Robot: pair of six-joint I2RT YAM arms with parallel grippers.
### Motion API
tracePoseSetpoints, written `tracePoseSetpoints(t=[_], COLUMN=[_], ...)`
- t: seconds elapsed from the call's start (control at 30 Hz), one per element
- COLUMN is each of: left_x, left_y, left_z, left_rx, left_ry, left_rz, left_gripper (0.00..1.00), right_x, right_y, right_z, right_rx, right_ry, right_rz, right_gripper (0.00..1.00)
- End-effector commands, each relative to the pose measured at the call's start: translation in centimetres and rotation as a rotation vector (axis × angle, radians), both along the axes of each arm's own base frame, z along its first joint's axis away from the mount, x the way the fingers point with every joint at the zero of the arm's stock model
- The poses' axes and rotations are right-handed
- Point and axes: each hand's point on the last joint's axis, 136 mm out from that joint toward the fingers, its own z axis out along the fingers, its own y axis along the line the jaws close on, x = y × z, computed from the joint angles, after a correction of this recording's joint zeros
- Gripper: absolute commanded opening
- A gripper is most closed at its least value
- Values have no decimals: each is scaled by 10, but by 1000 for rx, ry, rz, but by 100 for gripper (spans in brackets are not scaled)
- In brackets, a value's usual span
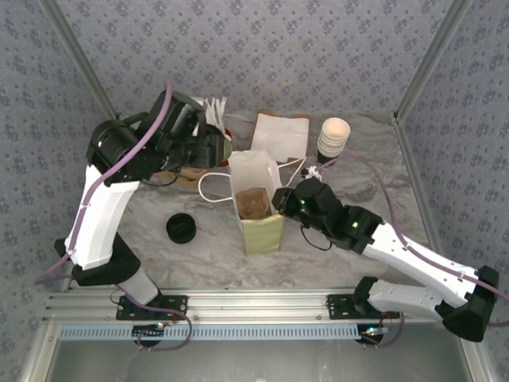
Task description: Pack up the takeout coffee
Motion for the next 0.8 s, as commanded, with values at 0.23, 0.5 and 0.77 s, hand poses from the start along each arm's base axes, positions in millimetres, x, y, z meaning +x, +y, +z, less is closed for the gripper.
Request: tracePoseSetpoints(t=[0.23, 0.5, 0.77], left_x=[-25, -26, -25], left_y=[-11, -37, -45], left_z=[-46, -65, -88], left_rx=[175, 215, 277], left_ry=[178, 229, 285], left_rz=[-99, -146, -155], left_gripper=[60, 60, 61], right_x=[-9, -20, -25], right_y=[23, 24, -32], right_z=[31, 42, 57], right_rx=[71, 115, 21], right_ry=[-44, -68, -135], right_rz=[15, 46, -34], right_gripper=[44, 48, 52])
